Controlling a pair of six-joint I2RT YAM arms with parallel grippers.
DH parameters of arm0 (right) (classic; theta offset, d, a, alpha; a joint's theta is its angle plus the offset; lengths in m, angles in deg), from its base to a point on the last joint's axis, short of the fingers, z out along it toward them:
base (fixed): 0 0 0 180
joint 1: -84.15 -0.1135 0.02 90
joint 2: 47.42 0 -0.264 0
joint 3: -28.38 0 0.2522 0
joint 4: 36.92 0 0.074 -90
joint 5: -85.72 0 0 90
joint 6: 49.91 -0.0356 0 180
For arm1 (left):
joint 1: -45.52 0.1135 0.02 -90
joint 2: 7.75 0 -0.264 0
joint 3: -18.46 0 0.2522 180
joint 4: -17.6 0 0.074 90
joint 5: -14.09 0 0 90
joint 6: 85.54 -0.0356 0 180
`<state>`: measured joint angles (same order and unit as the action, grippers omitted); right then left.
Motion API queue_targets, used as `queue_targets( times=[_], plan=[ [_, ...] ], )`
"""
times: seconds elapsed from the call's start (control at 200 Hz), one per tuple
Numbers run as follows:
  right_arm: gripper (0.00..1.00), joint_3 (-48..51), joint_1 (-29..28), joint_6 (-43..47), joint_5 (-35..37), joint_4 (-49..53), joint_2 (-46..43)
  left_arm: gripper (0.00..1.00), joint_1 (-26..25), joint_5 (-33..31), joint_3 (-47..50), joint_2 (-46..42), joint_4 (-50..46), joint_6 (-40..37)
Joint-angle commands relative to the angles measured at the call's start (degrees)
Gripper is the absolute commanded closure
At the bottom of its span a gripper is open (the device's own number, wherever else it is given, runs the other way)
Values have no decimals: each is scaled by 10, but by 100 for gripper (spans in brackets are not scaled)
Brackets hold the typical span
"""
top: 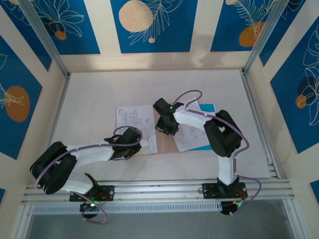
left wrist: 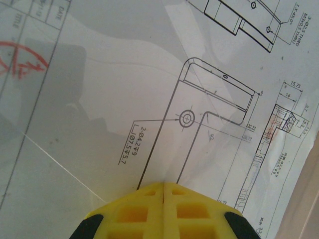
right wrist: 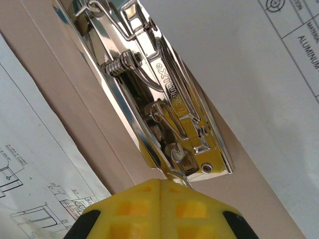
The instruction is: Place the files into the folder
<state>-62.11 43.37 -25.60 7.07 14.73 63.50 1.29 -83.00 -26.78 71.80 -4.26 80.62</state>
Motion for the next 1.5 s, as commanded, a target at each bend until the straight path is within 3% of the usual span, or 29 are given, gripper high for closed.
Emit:
queue_targets(
  times=[0.0,1.155,1.365,1.491],
  plan=[
    [94,8,4,-8,3,17,9,100,7,-12,30,14,-83,12],
    [94,25,28,10,92,119,63,100,27,-10,64,-6,-77,41],
    [92,3,12,30,92,110,45,100,29,-7,64,-4,-74,38],
    [90,-24,-4,31,127,134,16,100,29,-6,64,-5,-73,37]
  ],
)
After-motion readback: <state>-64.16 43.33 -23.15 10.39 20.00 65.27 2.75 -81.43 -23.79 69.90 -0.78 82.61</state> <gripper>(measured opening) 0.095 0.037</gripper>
